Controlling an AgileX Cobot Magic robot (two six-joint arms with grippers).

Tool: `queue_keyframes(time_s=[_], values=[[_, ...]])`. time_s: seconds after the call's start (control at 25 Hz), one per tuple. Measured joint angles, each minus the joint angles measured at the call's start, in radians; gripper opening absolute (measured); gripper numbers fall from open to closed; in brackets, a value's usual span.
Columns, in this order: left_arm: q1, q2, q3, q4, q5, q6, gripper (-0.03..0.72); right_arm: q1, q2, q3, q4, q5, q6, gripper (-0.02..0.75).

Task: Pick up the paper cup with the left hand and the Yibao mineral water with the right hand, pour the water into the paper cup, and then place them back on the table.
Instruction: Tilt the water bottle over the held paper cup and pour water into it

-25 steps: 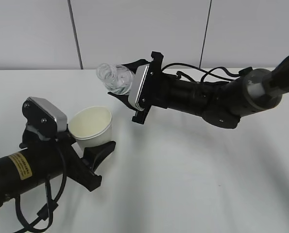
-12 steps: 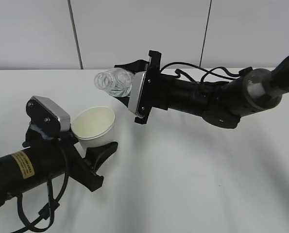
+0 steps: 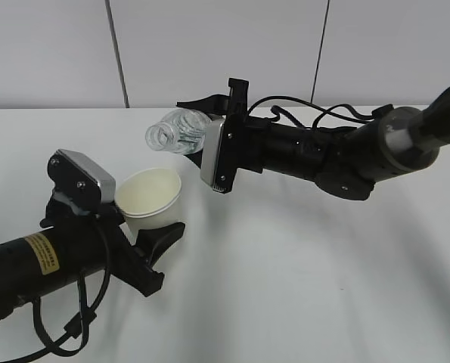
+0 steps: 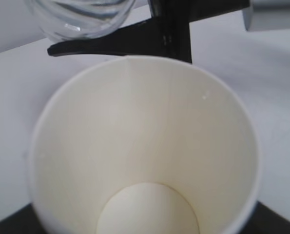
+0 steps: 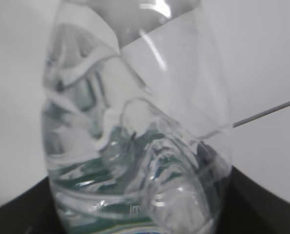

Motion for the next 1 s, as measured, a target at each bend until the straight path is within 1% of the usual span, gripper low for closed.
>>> queue_keyframes(time_s=[0.24,1.0], values=[[0.000,0.000,-0.030,0.005,0.040,0.000,0.417,0.000,0.000,0.000,0.000,0.000,-0.032,0.476],[0.000,0.007,-0.031,0.020,0.051,-0.008,0.417,0.000,0.000,-0.002,0.006,0.000,-0.241,0.476]])
